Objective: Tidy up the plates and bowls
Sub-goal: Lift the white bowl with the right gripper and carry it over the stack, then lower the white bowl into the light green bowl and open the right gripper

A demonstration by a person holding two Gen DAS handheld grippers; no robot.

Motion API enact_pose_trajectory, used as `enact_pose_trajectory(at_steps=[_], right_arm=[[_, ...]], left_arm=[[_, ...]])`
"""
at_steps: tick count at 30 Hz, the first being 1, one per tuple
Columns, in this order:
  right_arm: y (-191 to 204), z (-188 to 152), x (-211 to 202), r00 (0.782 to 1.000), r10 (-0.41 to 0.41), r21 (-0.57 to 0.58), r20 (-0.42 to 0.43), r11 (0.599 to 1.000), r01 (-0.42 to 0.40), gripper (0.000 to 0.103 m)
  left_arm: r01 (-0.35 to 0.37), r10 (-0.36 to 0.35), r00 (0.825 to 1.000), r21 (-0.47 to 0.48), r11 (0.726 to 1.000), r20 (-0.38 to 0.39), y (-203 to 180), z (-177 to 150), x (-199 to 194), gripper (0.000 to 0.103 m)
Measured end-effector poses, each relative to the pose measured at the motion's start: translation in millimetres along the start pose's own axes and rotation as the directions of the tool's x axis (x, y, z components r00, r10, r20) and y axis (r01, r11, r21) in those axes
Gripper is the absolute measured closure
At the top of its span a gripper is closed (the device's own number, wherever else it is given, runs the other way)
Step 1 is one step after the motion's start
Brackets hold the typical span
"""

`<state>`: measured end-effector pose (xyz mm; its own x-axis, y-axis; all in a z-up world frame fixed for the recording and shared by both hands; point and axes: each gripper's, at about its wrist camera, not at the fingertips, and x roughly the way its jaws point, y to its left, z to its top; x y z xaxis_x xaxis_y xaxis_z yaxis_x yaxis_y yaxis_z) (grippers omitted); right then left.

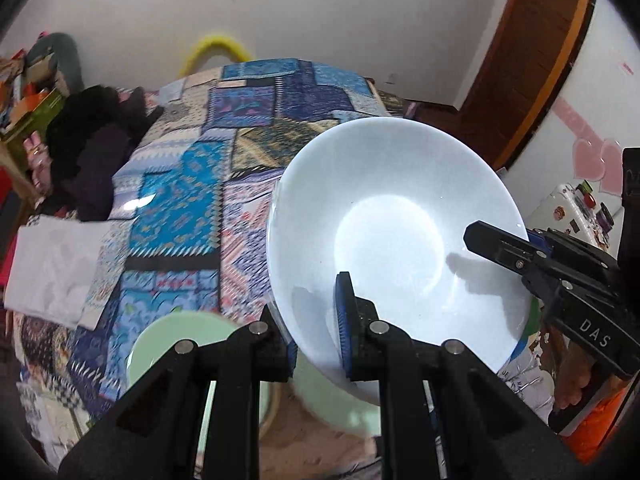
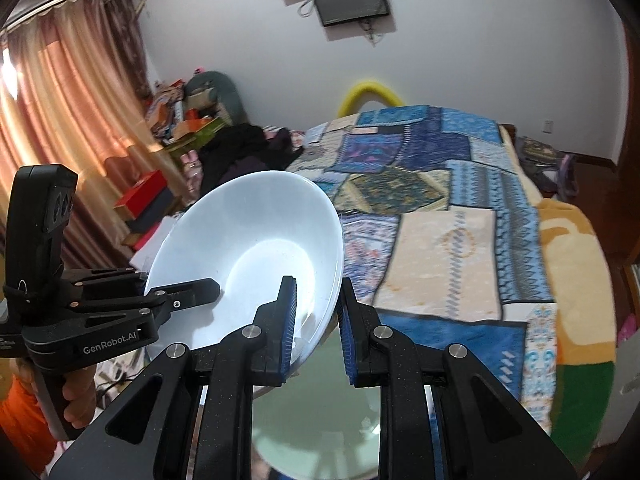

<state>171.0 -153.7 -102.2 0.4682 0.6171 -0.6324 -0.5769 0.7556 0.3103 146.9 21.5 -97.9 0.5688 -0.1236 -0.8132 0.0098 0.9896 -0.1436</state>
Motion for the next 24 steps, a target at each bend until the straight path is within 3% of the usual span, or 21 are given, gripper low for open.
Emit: enact_pose_trajectory(at_steps=[13,24], right_arm=[[53,-18,40,0.992,0.096,-0.058,-0.081,0.993,-0.101,0.085],[85,-31,72,0.979,0.114,-0.082,-0.169,0.988,-0.129,0.085]], left_arm=[[-0.078,0.078,0.997,-0.098,0.992,-0.008,61,-51,-29,0.087],[-0.115,0.106,0.993,-0.168,0.979,-0.058,109,-78,-17,0.087]])
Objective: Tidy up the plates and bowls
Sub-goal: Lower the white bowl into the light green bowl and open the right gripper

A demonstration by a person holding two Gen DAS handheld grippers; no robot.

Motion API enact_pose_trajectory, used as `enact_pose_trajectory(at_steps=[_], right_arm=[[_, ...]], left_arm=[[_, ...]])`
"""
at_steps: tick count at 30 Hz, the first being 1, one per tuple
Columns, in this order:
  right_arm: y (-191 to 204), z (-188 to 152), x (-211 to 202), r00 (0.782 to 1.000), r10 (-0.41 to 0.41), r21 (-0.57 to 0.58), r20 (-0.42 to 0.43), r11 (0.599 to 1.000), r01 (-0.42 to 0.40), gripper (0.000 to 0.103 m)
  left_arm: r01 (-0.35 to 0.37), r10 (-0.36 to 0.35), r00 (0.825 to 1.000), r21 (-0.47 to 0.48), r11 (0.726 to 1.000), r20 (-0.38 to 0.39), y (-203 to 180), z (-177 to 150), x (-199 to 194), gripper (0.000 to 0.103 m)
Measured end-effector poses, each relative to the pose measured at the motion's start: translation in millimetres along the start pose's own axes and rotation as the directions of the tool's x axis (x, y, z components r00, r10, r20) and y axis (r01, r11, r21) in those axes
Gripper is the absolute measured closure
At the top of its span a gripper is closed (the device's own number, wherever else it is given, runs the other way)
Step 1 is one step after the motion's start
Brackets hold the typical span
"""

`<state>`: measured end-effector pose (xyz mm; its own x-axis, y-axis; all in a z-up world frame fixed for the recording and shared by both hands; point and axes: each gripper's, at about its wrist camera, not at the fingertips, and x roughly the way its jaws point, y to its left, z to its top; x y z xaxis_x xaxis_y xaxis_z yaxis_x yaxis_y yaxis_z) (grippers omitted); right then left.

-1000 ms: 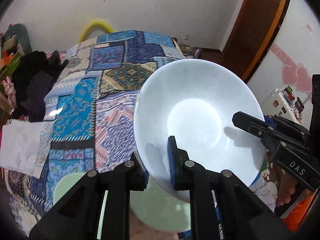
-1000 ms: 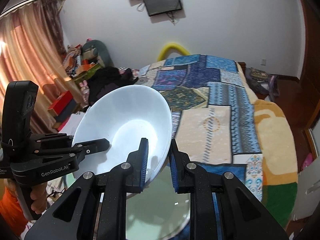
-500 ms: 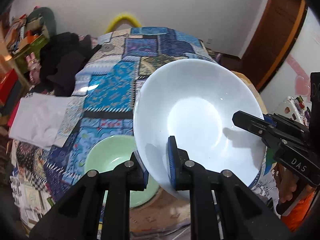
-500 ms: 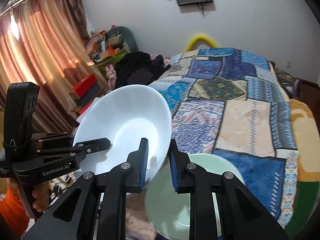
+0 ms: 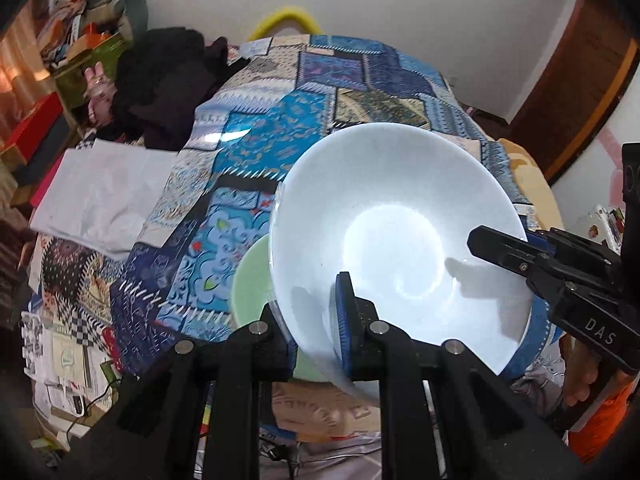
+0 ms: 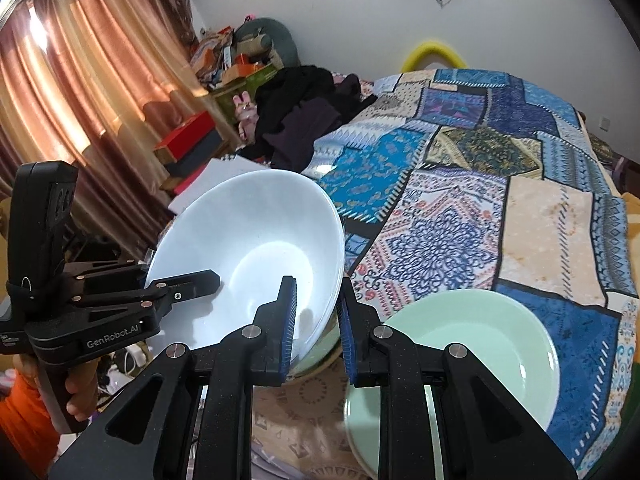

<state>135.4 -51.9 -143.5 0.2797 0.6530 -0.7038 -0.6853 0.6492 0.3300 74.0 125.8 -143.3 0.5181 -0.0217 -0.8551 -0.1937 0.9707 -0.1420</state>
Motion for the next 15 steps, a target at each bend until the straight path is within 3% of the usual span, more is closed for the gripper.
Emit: enact_pose_trajectory(at_steps=[15], right_arm=[[5,-11,42,0.995,0.011,0.015,-0.103,1.000,-0.009,0.085]], left_arm=[[-0.021,0.016,0.996,-0.064,0.998,-0.087,38,-19,37,0.087]])
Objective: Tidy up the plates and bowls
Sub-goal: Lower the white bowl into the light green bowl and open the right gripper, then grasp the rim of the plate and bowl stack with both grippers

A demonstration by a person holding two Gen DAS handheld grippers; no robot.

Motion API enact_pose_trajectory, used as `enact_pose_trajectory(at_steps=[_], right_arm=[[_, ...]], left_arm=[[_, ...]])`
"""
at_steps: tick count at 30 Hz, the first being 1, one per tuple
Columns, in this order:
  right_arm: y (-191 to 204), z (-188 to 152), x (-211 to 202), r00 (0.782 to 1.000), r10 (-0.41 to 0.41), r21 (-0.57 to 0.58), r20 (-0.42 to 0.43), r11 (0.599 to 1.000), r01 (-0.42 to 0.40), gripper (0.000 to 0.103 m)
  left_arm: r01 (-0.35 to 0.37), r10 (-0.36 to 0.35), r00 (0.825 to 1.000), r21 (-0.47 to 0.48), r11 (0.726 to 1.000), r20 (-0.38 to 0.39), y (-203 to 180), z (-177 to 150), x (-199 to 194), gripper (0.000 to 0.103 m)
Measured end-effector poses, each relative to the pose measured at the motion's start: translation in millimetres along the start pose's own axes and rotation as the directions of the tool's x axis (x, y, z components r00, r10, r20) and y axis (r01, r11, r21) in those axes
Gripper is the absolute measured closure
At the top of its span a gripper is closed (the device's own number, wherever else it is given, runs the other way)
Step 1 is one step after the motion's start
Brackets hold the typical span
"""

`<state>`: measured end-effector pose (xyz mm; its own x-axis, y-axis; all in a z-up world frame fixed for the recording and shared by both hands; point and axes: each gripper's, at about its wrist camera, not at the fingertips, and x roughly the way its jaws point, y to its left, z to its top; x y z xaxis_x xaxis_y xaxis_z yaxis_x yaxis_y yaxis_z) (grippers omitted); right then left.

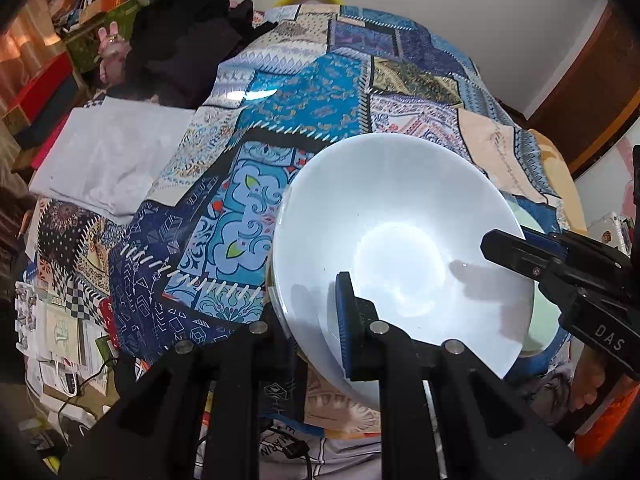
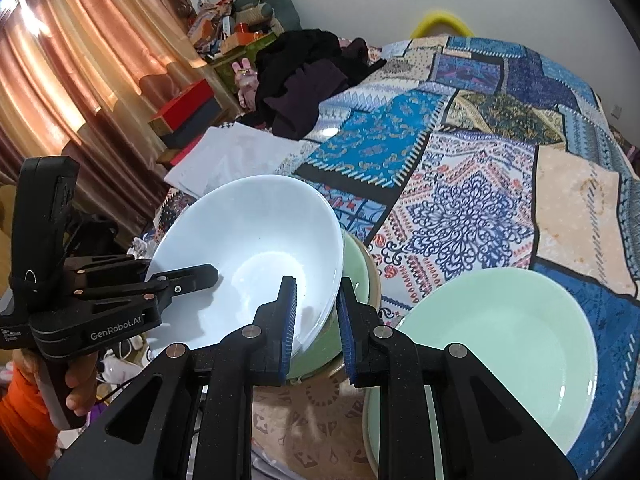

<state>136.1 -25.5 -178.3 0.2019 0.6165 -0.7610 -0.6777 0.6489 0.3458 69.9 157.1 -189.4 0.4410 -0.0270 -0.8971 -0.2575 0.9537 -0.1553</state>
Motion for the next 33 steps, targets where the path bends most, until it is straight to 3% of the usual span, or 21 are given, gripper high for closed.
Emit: enact_pose_trajectory(at_steps=[25,33], right_arm=[[-13,-8,22,0.998,-0.038,0.007,-0.054,0.999,0.038,0.082],[-16,-9,20,0.998,-0.031,0.021,-0.053,0.999,0.032,0.082]], left_arm=[[-0.068,0.070,0.997,0.059,0.996,-0.039,-5,5,34,0.087],[-0.055,0.057,0.997,0.038,0.998,-0.060,-8,9,29,0.078]])
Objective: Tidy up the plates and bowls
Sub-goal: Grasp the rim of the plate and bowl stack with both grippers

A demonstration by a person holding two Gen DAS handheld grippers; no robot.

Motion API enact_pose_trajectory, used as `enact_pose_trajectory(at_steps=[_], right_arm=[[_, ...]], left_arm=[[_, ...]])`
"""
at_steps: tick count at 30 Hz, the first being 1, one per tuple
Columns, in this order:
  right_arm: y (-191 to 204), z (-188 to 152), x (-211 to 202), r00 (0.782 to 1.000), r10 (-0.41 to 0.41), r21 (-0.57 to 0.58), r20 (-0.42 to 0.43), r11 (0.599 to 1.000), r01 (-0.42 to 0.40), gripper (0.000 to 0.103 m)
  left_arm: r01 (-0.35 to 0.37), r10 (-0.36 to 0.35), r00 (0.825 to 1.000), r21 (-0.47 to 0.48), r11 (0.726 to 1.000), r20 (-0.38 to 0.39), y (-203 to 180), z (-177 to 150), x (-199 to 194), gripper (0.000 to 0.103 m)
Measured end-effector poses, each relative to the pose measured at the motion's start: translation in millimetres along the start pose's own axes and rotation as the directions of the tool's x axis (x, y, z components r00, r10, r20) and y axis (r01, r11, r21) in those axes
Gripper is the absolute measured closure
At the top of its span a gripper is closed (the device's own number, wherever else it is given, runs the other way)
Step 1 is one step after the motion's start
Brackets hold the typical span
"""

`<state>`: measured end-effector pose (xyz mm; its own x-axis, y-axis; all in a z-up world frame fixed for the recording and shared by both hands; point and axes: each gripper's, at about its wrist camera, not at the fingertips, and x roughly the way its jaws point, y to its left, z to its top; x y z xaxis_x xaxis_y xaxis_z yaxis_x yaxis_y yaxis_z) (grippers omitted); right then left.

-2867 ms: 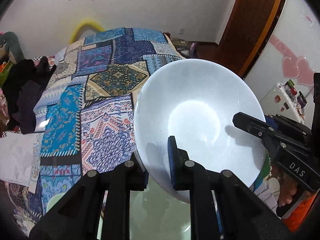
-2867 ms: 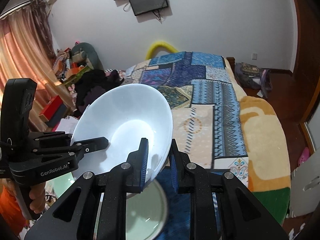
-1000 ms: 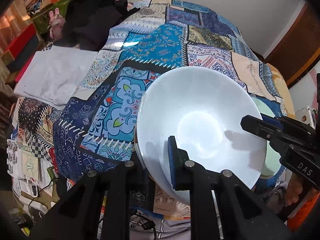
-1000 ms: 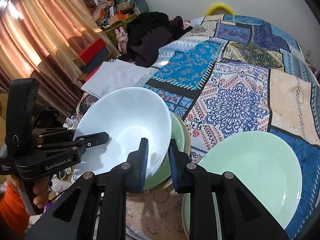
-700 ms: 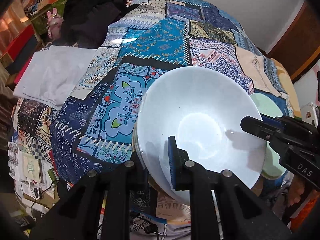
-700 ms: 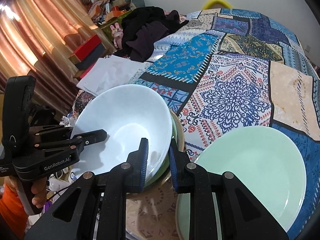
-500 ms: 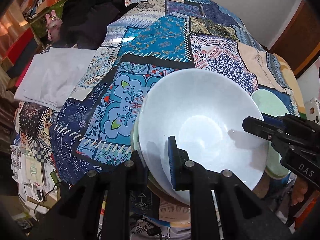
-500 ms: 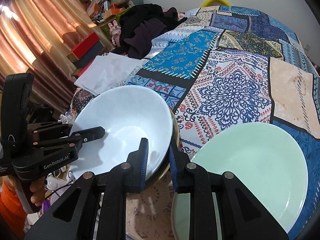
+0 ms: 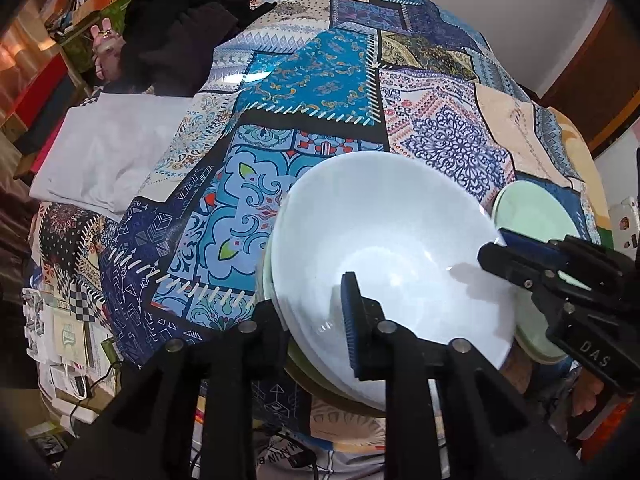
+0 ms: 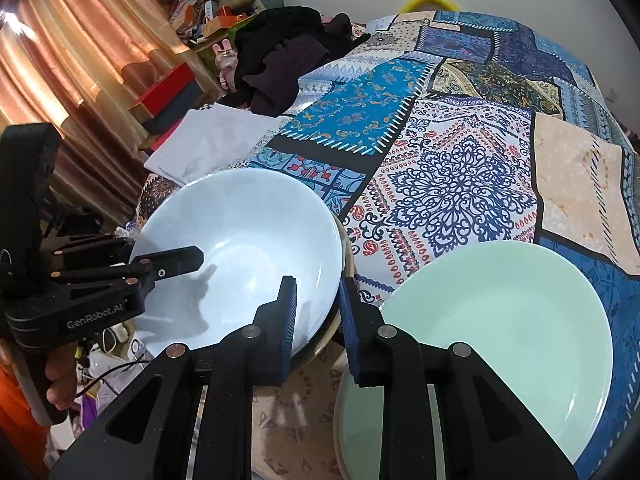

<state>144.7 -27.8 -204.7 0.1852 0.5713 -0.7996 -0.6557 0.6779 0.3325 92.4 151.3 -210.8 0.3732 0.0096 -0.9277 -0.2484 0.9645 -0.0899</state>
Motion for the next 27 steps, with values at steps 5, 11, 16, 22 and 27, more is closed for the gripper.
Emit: enact_pose_trajectory(at_steps=[5,11,16,22,27], right_arm=[[4,2,-7,1.000,0.002,-0.018,0.024,1.000,-0.002,0.082],[2,3,-11,0.999,-0.002,-0.006,0.033,1.000,0.002,0.082],[-1,4,-13,0.999,-0.012,0.005,0.041,1.000,0.011,0.076],[-2,5,-5,1.000,-0.022,0.006,0.017,1.000,0.022,0.068],[1,5,8,1.000,-0.022,-0.004,-0.020,1.000,0.022,0.067]], left_arm=[[-0.005,0.006,1.000,-0.004,1.000,0.030,-1,5,-10,0.072],[-0.012,0.012,0.992,-0.001,1.000,0.126,3,7,-36,0.059],[-0.038,0.038,0.986,-0.007,0.999,0.161,13,2,-42,0.052],[0.010,-0.003,0.996,-0.072,0.997,0.087,35,-10,-21,0.052],[0.057,-0.053,0.998,-0.102,0.993,0.044,44,-23,-3,0.051]])
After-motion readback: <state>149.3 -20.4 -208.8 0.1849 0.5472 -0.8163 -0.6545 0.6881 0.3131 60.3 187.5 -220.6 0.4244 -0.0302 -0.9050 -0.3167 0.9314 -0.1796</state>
